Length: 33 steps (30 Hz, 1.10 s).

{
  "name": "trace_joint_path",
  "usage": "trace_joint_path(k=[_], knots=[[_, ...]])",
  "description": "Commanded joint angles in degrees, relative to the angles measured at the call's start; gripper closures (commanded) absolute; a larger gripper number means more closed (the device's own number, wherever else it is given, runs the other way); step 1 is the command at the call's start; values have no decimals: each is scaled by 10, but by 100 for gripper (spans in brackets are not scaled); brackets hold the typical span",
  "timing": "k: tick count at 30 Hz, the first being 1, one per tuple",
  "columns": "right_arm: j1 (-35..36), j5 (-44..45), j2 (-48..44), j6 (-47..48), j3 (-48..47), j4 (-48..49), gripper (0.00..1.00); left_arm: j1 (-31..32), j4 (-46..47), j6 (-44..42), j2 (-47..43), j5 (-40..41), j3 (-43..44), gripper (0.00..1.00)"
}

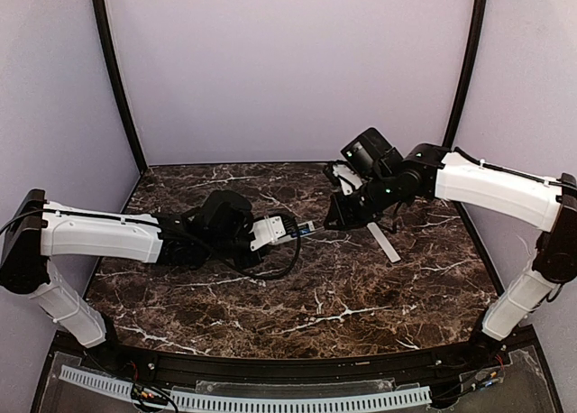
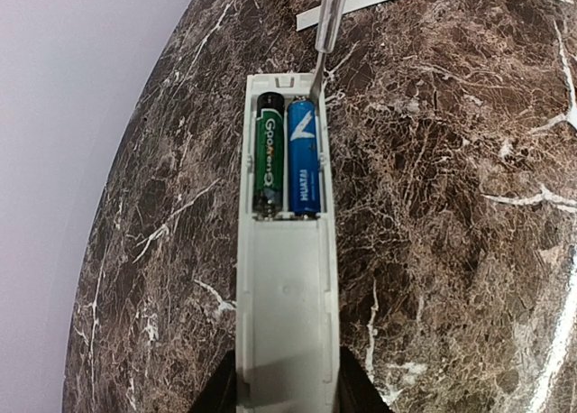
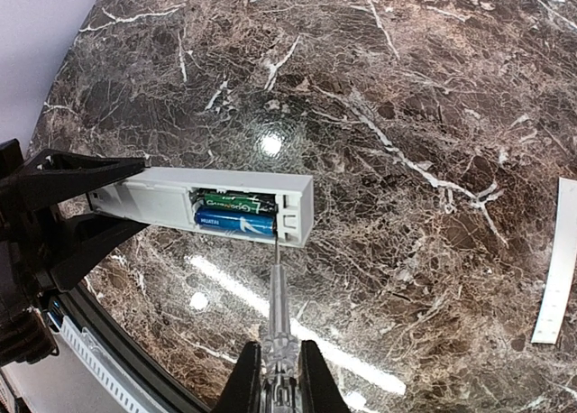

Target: Unload the batteries from the remote control

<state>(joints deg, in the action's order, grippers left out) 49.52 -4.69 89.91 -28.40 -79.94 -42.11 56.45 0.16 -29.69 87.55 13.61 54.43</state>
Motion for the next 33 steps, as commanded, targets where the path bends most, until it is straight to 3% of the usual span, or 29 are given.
trace_joint_path(k=[1,20,33], knots=[[5,2,6,-3,-13,20,100,3,2,8,0,-1,18,100],[-2,-33,-9,19,33,84,100,4,2,20,-7,-24,15,100],[-91,-227,-89,-41,177,251,100,4,23,28,-27,-37,2,100]])
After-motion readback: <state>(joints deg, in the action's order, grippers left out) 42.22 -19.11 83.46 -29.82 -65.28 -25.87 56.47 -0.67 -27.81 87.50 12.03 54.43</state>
